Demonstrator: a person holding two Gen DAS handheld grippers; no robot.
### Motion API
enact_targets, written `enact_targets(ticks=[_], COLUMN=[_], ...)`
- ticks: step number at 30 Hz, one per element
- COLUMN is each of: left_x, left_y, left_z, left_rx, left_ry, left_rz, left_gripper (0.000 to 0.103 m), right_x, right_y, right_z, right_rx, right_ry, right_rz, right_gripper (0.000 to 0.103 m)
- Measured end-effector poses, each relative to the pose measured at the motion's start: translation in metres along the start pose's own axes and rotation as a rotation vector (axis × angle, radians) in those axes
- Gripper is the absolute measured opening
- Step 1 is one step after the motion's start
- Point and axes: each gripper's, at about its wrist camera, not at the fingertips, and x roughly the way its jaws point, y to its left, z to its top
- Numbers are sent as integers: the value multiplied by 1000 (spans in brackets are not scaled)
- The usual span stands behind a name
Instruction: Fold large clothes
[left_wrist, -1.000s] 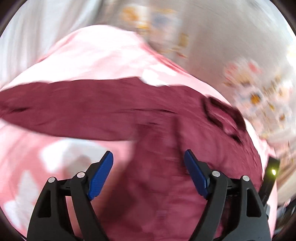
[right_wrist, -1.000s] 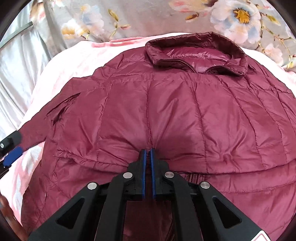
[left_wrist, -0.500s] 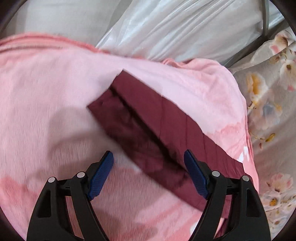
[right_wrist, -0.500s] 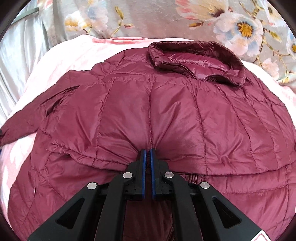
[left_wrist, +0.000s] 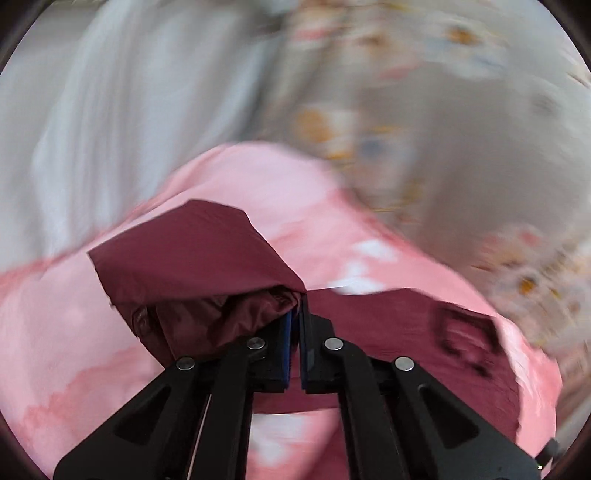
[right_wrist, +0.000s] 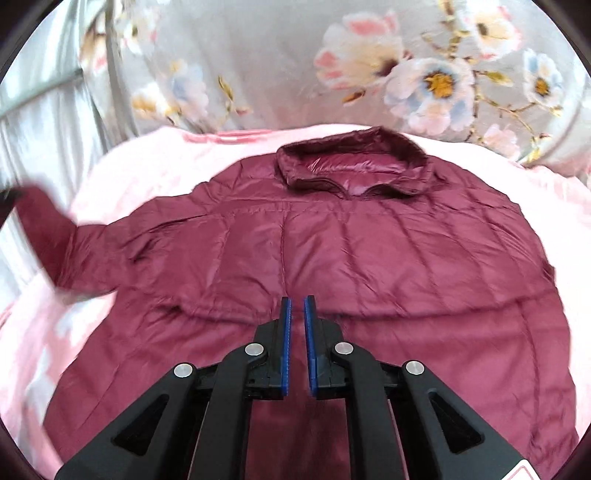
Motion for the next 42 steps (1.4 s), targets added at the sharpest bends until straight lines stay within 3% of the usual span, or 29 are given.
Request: enact_targets(ticks=[5, 8, 10, 11, 12, 13, 16, 19, 22, 27, 33, 35, 36, 37, 39, 42], left_x=[-14, 1, 19, 25, 33, 36, 36, 28, 35, 73, 96, 100, 103, 106, 108, 109], left_y=[-142, -205, -235, -244, -253, -256, -254, -222, -162, -65, -5, -1, -2, -2, -6, -14], left_z=[-24, -65, -98, -111, -128, -144, -167, -164, -138, -105, -106, -109, -110, -111, -111, -108], left_rx=[178, 222, 224, 221, 206, 188, 180, 129, -5, -272, -491, -511, -518, -524, -520, -494], left_ry=[15, 91, 173, 206, 241, 250, 263, 255, 260, 308, 358, 376, 384, 395, 403, 400], left_rz=[-182, -249, -303, -318, -332, -349, -374, -403, -372, -292, -326, -337, -345, -351, -357, -351], left_gripper=[2, 5, 30, 65, 83, 82, 82, 82, 82, 80, 76, 75, 73, 72, 72, 72], right_x=[-52, -67, -74, -76, -76, -76, -74, -73, -65, -29, 30, 44, 46, 45, 28, -7], right_y=[-39, -69, -88, -95, -103, -110, -123, -130, -135, -140, -131, -127, -124, -120, -118, -119], right_z=[-23, -37, -47, -51, -54, -57, -59, -52, -40, -12, 5, 7, 10, 16, 34, 69], right_rx=[11, 56, 81, 88, 96, 106, 127, 135, 168, 271, 313, 311, 297, 274, 240, 161], right_ry=[-24, -26, -28, -25, -18, -13, -6, -10, 1, 39, 128, 156, 153, 145, 74, -65], right_rz=[-25, -45, -58, -68, -75, -76, -67, -41, 9, 124, 125, 115, 114, 107, 93, 2], right_gripper=[10, 26, 34, 35, 37, 39, 46, 49, 54, 54, 54, 45, 19, 3, 3, 3])
